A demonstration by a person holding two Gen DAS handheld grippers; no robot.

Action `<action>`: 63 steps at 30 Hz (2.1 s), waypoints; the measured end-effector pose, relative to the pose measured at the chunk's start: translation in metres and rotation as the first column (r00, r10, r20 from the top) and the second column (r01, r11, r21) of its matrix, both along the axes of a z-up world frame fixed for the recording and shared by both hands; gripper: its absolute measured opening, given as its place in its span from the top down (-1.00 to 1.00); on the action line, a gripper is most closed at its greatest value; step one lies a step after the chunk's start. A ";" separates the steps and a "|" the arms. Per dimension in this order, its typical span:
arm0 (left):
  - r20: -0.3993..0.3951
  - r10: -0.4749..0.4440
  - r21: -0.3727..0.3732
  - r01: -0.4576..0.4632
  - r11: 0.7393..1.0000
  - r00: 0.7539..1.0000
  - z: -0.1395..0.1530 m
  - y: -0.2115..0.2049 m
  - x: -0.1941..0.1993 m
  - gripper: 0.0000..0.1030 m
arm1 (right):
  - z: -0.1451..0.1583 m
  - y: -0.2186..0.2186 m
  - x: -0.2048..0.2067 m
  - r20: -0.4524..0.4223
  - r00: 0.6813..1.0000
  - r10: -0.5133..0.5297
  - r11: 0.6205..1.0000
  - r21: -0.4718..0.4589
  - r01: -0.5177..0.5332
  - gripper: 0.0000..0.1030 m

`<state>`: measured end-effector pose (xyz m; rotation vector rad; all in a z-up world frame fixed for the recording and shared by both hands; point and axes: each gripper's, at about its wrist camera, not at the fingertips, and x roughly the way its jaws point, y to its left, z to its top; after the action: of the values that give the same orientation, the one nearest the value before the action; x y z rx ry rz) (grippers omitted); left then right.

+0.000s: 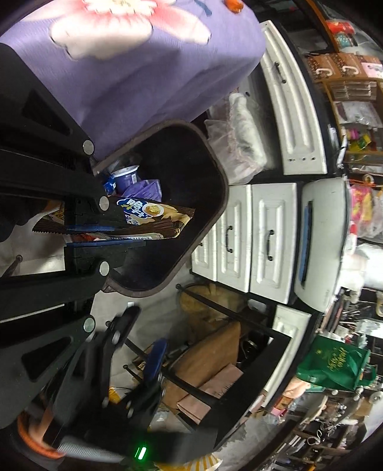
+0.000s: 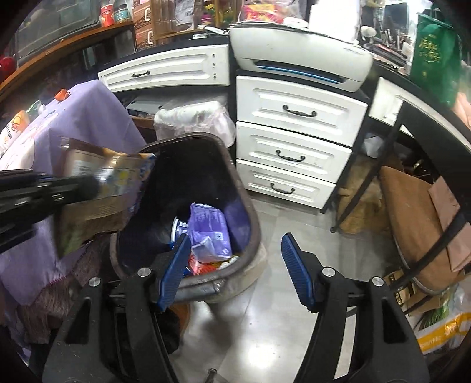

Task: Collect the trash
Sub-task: 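Carry the tissue and chip bag over the black bin and open both grippers, then move both grippers back over the table toward the bottle and carton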

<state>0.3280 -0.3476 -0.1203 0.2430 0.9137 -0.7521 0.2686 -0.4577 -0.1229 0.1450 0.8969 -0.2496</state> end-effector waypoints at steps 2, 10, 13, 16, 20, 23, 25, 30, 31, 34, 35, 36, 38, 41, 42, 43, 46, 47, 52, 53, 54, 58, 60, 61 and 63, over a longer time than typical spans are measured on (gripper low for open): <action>-0.006 0.002 0.020 -0.002 1.000 1.000 -0.009 -0.009 0.005 0.90 | 0.002 -0.004 -0.009 -0.001 1.000 -0.013 1.000 -0.002 0.013 -0.25; -0.034 0.008 0.077 -0.005 0.997 0.999 -0.038 -0.028 0.023 0.89 | 0.008 -0.009 -0.032 0.014 1.000 -0.023 0.999 -0.021 0.023 -0.25; -0.046 0.013 0.089 -0.009 0.996 0.999 -0.045 -0.032 0.028 0.76 | 0.008 -0.010 -0.034 0.015 0.999 -0.028 1.000 -0.008 0.028 -0.25; -0.027 0.017 0.081 -0.015 0.997 0.999 -0.045 -0.031 0.027 0.06 | 0.008 -0.011 -0.036 0.019 0.999 -0.040 0.999 -0.003 0.040 -0.25; 0.013 0.012 0.067 -0.013 0.998 1.000 -0.038 -0.028 0.020 -0.24 | 0.010 -0.016 -0.037 0.026 0.997 -0.067 0.998 -0.005 0.067 -0.25; 0.022 0.010 0.039 -0.011 0.999 1.000 -0.026 -0.024 0.014 -0.31 | 0.011 -0.017 -0.039 0.029 0.995 -0.093 0.995 -0.019 0.094 -0.25; 0.031 0.017 0.017 -0.018 1.000 0.999 -0.015 -0.018 0.008 -0.39 | 0.012 -0.020 -0.041 0.033 0.993 -0.113 0.993 -0.024 0.114 -0.25; 0.088 0.002 -0.072 0.005 0.997 0.996 0.021 0.004 -0.015 -0.65 | 0.017 -0.023 -0.044 0.045 0.990 -0.132 0.991 -0.018 0.133 -0.26; 0.097 -0.003 -0.083 0.011 0.996 0.995 0.028 0.009 -0.020 -0.66 | 0.019 -0.021 -0.044 0.050 0.990 -0.128 0.991 -0.020 0.130 -0.27; 0.119 -0.009 -0.108 0.022 0.994 0.993 0.049 0.029 -0.030 -0.75 | 0.029 -0.009 -0.041 0.073 0.992 -0.098 0.995 -0.015 0.100 -0.29; 0.134 -0.009 -0.112 0.024 0.993 0.991 0.056 0.038 -0.032 -0.82 | 0.033 -0.005 -0.039 0.079 0.993 -0.087 0.996 -0.014 0.089 -0.33; 0.145 -0.006 -0.112 0.023 0.993 0.989 0.060 0.043 -0.033 -0.86 | 0.037 0.001 -0.037 0.086 0.994 -0.072 0.997 -0.014 0.073 -0.48; 0.172 0.018 -0.105 0.000 0.994 0.985 0.071 0.061 -0.034 -0.88 | 0.046 0.013 -0.034 0.108 0.993 -0.042 0.999 -0.021 0.044 -0.52; 0.201 0.058 -0.090 -0.041 0.995 0.978 0.082 0.088 -0.030 -0.89 | 0.057 0.035 -0.024 0.124 0.992 0.027 0.999 -0.023 -0.025 -0.52; 0.210 0.070 -0.085 -0.053 0.995 0.975 0.085 0.096 -0.029 -0.89 | 0.061 0.043 -0.020 0.129 0.990 0.049 0.999 -0.026 -0.046 -0.52; 0.221 0.083 -0.080 -0.067 0.995 0.972 0.088 0.108 -0.027 -0.89 | 0.065 0.053 -0.016 0.136 0.988 0.076 0.997 -0.029 -0.073 -0.52; 0.244 0.143 -0.065 -0.131 0.989 0.959 0.095 0.139 -0.021 -0.89 | 0.074 0.076 -0.006 0.149 0.979 0.139 0.990 -0.015 -0.138 -0.52; 0.246 0.172 -0.063 -0.161 0.985 0.954 0.097 0.153 -0.017 -0.89 | 0.077 0.084 -0.001 0.153 0.975 0.161 0.987 -0.008 -0.162 -0.53; 0.273 0.315 -0.053 -0.313 0.948 0.909 0.107 0.221 -0.005 -0.89 | 0.089 0.127 0.018 0.170 0.944 0.284 0.958 -0.003 -0.288 -0.53; 0.281 0.339 -0.049 -0.340 0.939 0.898 0.108 0.233 -0.003 -0.89 | 0.092 0.138 0.024 0.171 0.934 0.312 0.948 0.004 -0.318 -0.53; 0.287 0.374 -0.047 -0.377 0.925 0.882 0.109 0.249 0.001 -0.89 | 0.094 0.146 0.028 0.173 0.927 0.333 0.941 0.008 -0.339 -0.53; 0.280 0.488 -0.043 -0.497 0.866 0.827 0.107 0.306 0.019 -0.89 | 0.104 0.181 0.045 0.186 0.896 0.404 0.911 0.010 -0.413 -0.53; 0.285 0.524 -0.025 -0.541 0.841 0.802 0.105 0.332 0.033 -0.89 | 0.110 0.195 0.052 0.192 0.884 0.425 0.900 0.007 -0.435 -0.53; 0.286 0.525 -0.015 -0.544 0.839 0.802 0.105 0.340 0.038 -0.89 | 0.112 0.203 0.056 0.195 0.877 0.440 0.893 0.009 -0.450 -0.53; 0.301 0.505 0.024 -0.536 0.844 0.809 0.105 0.357 0.059 -0.89 | 0.114 0.215 0.062 0.197 0.870 0.453 0.885 0.016 -0.465 -0.53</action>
<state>0.3872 0.0098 -0.0156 0.1749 0.6968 -0.1451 0.3303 -0.2431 -0.0087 0.0088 0.7259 0.2370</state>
